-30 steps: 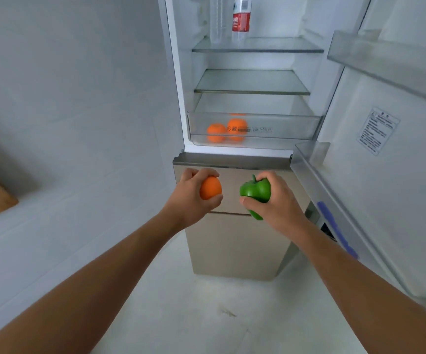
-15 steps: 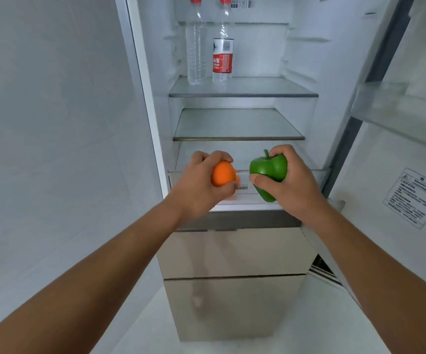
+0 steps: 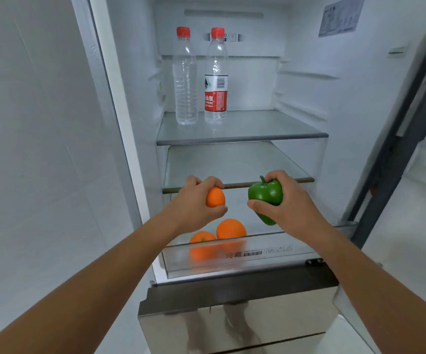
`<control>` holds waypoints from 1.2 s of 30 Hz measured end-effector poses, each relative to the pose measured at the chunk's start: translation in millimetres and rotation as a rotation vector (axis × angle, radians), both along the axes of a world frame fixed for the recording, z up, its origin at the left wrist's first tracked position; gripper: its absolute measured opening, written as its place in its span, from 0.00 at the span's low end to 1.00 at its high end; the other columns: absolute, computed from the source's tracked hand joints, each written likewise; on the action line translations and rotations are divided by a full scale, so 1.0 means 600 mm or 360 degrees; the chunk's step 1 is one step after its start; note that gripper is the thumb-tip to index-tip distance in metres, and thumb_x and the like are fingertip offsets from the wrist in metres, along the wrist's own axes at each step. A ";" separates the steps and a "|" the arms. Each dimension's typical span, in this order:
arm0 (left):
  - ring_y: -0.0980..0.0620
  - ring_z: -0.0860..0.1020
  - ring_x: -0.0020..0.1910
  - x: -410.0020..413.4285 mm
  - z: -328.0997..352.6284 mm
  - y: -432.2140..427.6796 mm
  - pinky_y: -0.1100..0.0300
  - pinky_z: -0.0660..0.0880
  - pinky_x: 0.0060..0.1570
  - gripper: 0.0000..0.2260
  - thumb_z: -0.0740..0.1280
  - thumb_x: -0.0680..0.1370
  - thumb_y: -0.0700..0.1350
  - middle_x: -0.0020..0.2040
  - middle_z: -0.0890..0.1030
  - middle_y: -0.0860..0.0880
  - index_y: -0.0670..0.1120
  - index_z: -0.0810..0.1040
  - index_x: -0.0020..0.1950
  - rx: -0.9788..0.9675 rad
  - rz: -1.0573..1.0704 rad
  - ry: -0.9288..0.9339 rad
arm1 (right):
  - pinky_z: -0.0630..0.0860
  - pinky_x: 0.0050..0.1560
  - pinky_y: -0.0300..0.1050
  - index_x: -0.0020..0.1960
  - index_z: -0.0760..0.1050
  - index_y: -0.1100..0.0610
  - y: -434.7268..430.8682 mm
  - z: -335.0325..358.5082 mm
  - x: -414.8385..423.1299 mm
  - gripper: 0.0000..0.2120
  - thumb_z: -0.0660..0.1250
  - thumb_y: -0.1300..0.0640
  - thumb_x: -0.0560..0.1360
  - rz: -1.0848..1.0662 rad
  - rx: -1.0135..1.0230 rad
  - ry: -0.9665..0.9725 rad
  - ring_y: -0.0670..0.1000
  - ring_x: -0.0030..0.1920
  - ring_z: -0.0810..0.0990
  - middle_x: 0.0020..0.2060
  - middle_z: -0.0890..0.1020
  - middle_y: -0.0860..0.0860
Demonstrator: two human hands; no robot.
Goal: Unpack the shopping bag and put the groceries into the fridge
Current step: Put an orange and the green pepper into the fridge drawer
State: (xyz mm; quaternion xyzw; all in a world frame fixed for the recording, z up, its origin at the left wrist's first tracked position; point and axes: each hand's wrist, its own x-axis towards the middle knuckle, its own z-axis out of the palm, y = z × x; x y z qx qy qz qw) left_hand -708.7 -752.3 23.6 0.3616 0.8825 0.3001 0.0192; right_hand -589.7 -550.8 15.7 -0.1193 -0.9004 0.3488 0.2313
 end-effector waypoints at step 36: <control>0.43 0.70 0.71 -0.079 -0.056 0.031 0.51 0.70 0.65 0.26 0.57 0.85 0.52 0.77 0.65 0.44 0.55 0.54 0.81 -0.1065 -0.0017 -0.0029 | 0.77 0.53 0.44 0.70 0.65 0.42 0.080 -0.044 -0.074 0.28 0.73 0.48 0.73 0.0227 0.0368 -0.0883 0.53 0.55 0.74 0.62 0.65 0.49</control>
